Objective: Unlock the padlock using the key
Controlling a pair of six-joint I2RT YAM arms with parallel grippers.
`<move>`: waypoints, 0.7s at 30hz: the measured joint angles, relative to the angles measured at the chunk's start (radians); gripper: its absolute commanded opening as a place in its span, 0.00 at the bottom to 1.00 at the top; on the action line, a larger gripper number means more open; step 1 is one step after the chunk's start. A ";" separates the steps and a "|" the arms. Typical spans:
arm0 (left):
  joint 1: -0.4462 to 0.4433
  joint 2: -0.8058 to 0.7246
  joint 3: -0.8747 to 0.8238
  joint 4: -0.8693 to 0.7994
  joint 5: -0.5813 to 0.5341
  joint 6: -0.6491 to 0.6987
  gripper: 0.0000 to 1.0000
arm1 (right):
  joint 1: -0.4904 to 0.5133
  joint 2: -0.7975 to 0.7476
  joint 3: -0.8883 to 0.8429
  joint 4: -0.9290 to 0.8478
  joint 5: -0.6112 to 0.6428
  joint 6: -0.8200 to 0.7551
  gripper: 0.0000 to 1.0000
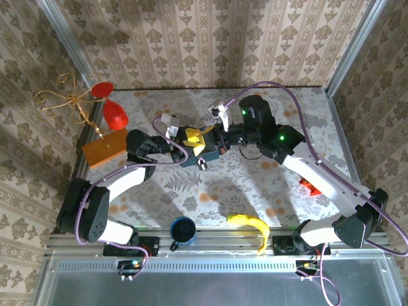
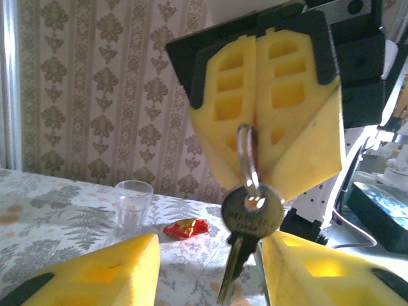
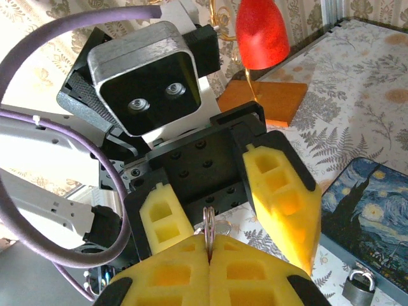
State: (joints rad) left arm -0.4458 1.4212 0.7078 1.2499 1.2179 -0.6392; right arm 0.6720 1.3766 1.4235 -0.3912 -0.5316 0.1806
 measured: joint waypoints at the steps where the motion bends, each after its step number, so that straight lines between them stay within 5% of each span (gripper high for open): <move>1: -0.002 0.000 0.003 0.001 0.003 -0.003 0.31 | 0.000 0.000 0.000 0.000 0.000 0.000 0.00; 6: -0.005 -0.001 0.004 0.010 0.013 -0.012 0.16 | -0.009 0.000 -0.013 0.002 0.016 -0.003 0.00; 21: 0.006 -0.014 0.000 -0.008 -0.008 -0.012 0.00 | -0.018 -0.031 -0.065 0.045 0.043 0.002 0.00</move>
State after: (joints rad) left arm -0.4400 1.4071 0.7078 1.2415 1.2095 -0.6514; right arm 0.6540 1.3453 1.3582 -0.3466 -0.4889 0.1822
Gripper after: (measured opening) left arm 0.059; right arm 0.038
